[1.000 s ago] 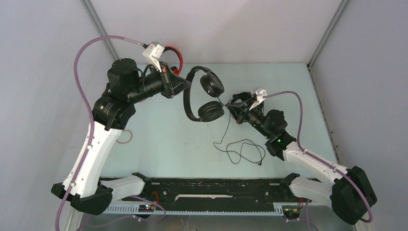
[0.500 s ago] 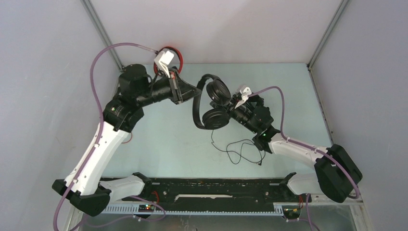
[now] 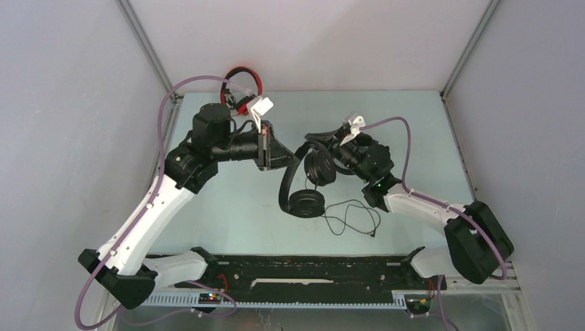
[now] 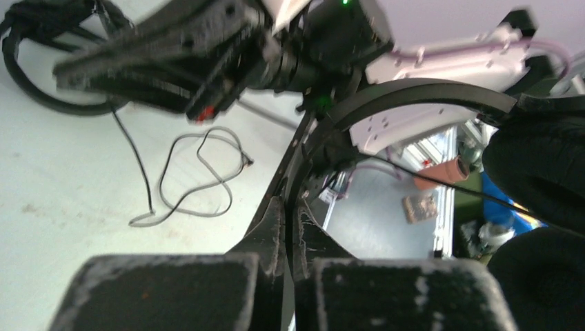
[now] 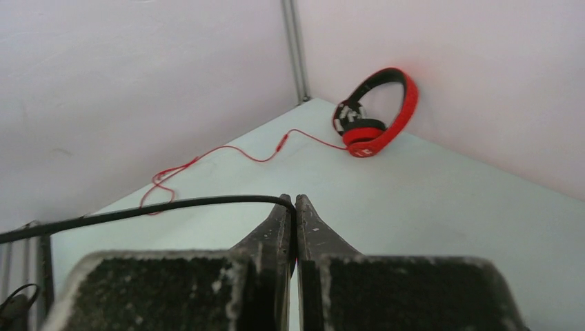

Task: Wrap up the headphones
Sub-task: Wrap the headphones cable around the headphones.

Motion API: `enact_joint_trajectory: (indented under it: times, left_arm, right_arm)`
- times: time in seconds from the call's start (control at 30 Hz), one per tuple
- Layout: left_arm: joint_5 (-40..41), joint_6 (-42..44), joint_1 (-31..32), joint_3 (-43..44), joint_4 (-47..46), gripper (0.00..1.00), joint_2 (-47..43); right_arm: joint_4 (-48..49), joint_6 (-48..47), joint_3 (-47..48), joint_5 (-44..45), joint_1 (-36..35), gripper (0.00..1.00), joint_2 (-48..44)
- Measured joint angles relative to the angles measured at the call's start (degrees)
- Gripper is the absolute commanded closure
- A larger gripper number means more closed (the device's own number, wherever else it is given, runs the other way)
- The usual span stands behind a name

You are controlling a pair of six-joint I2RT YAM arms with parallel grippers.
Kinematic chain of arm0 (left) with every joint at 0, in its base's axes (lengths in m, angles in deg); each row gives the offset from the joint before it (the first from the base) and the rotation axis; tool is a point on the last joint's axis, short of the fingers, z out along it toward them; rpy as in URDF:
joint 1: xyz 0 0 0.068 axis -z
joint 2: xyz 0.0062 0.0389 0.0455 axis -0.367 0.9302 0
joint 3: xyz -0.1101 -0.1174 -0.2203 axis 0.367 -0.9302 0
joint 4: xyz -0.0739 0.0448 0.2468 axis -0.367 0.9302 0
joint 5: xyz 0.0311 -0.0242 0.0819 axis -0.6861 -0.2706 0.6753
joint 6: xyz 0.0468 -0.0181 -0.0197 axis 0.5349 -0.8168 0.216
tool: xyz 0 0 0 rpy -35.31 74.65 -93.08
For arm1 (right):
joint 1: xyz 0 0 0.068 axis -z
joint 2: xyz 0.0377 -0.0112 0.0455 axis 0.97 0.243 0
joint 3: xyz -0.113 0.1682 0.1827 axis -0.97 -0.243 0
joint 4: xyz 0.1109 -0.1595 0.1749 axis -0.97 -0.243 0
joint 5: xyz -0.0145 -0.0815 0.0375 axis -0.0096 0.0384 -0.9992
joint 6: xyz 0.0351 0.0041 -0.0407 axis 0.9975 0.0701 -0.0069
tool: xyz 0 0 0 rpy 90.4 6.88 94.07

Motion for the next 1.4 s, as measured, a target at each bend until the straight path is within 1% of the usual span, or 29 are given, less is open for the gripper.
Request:
enact_joint_trajectory:
  times: [0.1, 0.17, 0.37, 0.47, 0.67, 0.83, 0.97, 1.07, 1.23, 1.4]
  left_arm:
    - [1.40, 4.81, 0.17, 0.22, 5.51, 1.00, 0.61]
    - [5.29, 8.52, 0.55, 1.22, 10.99, 1.00, 1.77]
    - [22.12, 16.92, 1.51, 4.52, 22.27, 1.00, 4.87]
    - [28.94, 20.02, 1.92, 5.77, 24.87, 1.00, 5.75]
    - [42.16, 25.70, 3.89, 5.86, 26.23, 1.00, 6.32]
    - [52.57, 27.41, 4.79, 5.86, 26.23, 1.00, 7.21]
    - [59.93, 27.71, 4.83, 5.86, 26.16, 1.00, 7.69]
    - [63.60, 27.78, 4.85, 5.86, 25.97, 1.00, 8.09]
    - [67.14, 27.69, 4.85, 5.86, 25.40, 1.00, 9.77]
    - [69.64, 24.55, 4.81, 5.86, 25.05, 1.00, 13.11]
  right_arm:
    - [-1.73, 0.15, 0.07, -0.90, 3.34, 1.00, -1.16]
    - [-4.04, 0.44, 0.39, -1.51, 5.31, 1.00, -2.43]
    - [-15.91, 0.55, 3.10, -2.67, 9.27, 1.00, -8.44]
    - [-22.49, 0.57, 5.60, -4.57, 10.43, 1.00, -10.78]
    - [-34.80, 0.68, 12.96, -9.64, 11.23, 1.00, -11.08]
    - [-41.66, 1.64, 16.17, -15.41, 11.26, 1.00, -11.67]
    - [-42.73, 4.90, 16.61, -21.68, 10.86, 1.00, -12.63]
    - [-42.32, 8.48, 16.76, -25.51, 9.29, 1.00, -12.46]
    - [-38.56, 15.19, 16.85, -29.75, 4.90, 1.00, -10.49]
    - [-34.21, 17.11, 16.83, -31.58, -0.83, 1.00, -7.02]
